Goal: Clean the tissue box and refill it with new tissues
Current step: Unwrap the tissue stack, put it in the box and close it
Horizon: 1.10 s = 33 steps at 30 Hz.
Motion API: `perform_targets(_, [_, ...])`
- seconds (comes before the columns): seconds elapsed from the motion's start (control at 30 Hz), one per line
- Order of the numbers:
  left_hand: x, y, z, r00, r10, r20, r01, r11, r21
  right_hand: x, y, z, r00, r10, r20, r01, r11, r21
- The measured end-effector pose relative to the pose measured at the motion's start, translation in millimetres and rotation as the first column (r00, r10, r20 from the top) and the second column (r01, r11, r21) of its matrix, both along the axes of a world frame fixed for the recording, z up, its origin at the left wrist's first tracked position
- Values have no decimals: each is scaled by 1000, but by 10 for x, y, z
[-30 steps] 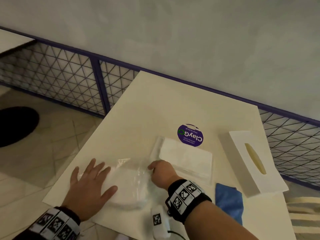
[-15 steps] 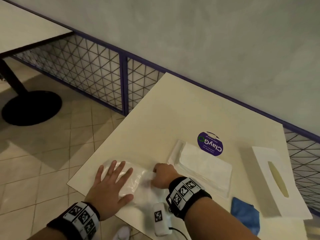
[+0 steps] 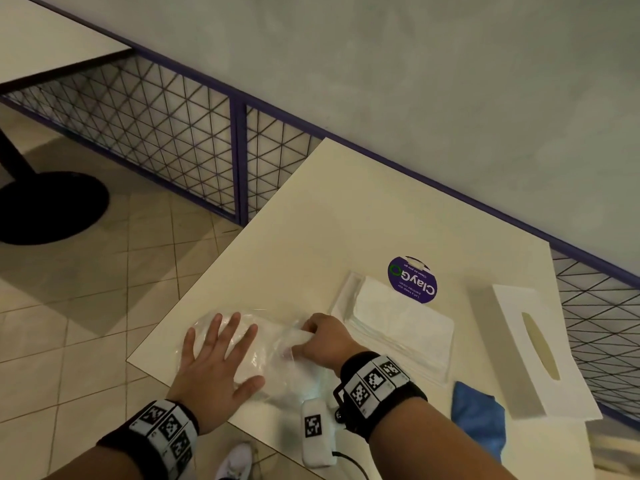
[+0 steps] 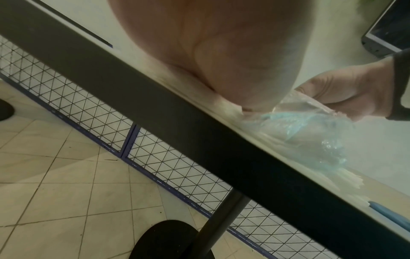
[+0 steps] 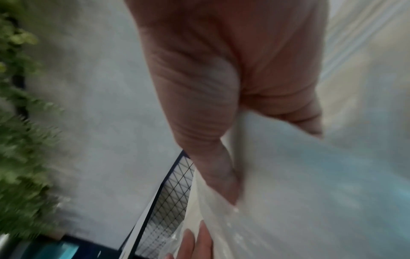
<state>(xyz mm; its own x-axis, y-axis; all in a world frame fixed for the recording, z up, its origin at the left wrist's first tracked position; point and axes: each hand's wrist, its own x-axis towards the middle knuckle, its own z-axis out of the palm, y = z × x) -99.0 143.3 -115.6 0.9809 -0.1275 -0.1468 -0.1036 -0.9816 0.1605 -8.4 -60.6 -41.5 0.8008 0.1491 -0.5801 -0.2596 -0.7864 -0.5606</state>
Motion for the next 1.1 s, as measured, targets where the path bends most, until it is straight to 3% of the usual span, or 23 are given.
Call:
perform_targets(0.1, [9, -6, -3, 1000, 22, 4, -22, 1000, -11, -66, -37, 16, 983, -171, -71, 179, 975, 131])
perform_targets(0.3, [9, -26, 22, 999, 39, -22, -40, 999, -31, -165, -57, 58, 966, -212, -149, 238, 954, 182])
perform_targets(0.43, [12, -61, 64, 998, 57, -36, -59, 997, -51, -233, -88, 34, 932, -302, -201, 349, 898, 269])
perform_targets(0.67, [6, -98, 29, 990, 143, 1, -143, 986, -86, -351, -55, 28, 939, -311, -146, 341, 891, 299])
perform_targets(0.8, [0, -110, 52, 984, 174, -29, -176, 977, -123, -411, -40, 52, 955, -294, 36, 270, 914, 303])
perform_targets(0.93, [-9, -114, 70, 982, 180, -62, -188, 971, -149, -416, -49, 27, 906, -359, 226, 304, 921, 243])
perform_targets(1.0, [-16, -122, 82, 981, 177, -77, -188, 969, -158, -407, -48, 37, 916, -324, 235, 279, 938, 206])
perform_targets(1.1, [-28, -142, 81, 981, 165, -105, -181, 970, -163, -387, -52, -4, 963, -248, 103, 226, 956, 189])
